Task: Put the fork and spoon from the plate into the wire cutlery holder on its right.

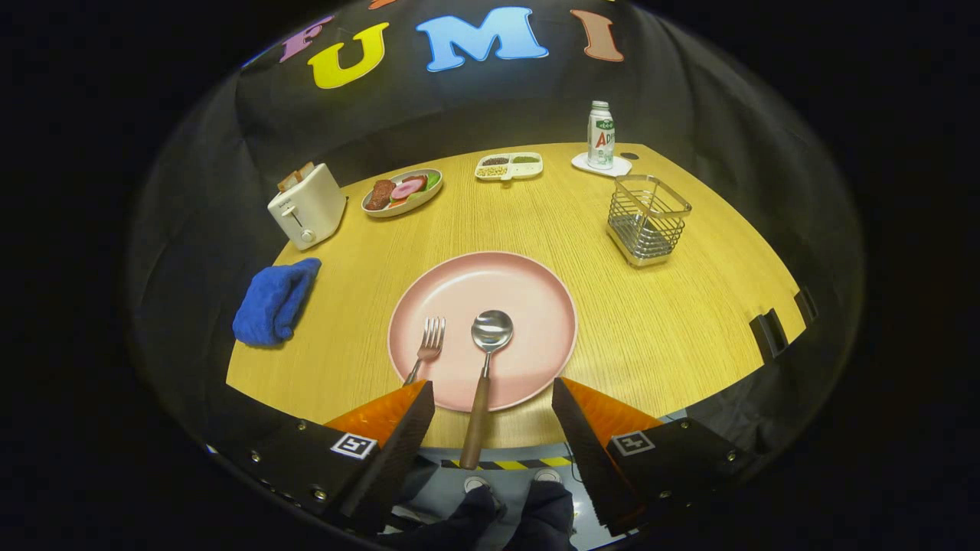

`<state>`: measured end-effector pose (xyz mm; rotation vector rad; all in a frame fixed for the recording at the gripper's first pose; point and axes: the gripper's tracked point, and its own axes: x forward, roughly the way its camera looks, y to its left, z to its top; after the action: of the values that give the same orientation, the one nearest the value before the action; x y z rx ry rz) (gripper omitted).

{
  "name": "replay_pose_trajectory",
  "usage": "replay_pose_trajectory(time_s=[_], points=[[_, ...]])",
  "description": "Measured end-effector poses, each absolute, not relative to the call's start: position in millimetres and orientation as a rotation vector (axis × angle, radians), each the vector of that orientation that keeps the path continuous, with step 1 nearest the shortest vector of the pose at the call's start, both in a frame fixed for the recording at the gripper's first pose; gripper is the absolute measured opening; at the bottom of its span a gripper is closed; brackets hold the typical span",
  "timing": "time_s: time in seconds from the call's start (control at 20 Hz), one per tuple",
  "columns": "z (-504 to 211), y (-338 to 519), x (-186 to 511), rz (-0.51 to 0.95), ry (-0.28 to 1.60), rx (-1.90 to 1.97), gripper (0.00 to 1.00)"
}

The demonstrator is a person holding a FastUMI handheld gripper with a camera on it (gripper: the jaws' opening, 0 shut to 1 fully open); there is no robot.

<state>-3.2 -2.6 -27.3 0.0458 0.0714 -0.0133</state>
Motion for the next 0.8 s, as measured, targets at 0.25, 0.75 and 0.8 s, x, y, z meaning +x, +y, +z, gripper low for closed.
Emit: replay_pose_trajectory(time_s=[0.25,0.75,0.8], points=[[-47.9,4.1,-1.8,0.005,0.135,0.066,0.78],[-72.7,18.0,15.4,0.039,0.237,0.06,0.38],[-74.3,17.0,17.8,0.031,0.247,0.057,0.38]])
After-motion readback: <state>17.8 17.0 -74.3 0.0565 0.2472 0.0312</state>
